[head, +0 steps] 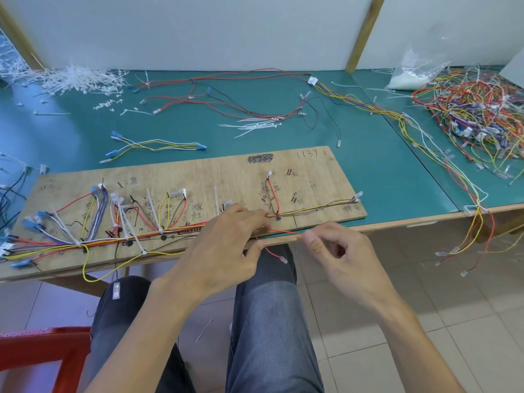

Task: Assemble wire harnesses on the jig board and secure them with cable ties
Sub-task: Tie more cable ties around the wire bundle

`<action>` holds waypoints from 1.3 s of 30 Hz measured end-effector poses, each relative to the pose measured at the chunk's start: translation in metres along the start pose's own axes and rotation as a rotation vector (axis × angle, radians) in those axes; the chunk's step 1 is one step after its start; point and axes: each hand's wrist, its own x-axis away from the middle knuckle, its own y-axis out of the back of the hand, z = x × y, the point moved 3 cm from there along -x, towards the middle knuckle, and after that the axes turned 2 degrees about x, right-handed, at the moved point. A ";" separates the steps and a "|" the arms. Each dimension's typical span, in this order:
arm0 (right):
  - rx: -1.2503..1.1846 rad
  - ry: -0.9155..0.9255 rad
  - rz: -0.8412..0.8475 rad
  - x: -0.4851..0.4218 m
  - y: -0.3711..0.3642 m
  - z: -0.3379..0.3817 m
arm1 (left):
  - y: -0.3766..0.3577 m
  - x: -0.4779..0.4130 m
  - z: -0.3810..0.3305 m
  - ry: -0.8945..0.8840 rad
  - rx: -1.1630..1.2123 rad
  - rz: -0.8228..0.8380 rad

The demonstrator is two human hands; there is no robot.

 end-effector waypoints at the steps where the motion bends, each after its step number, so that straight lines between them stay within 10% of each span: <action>1: -0.002 -0.023 -0.017 -0.004 0.002 -0.002 | -0.002 0.001 -0.001 -0.022 -0.016 0.008; 19: 0.136 -0.124 -0.191 -0.087 0.032 -0.001 | -0.048 0.009 0.002 -0.149 -0.468 -0.089; 39: 0.134 -0.008 0.032 -0.184 0.004 -0.002 | -0.046 0.010 -0.005 -0.135 -0.525 -0.056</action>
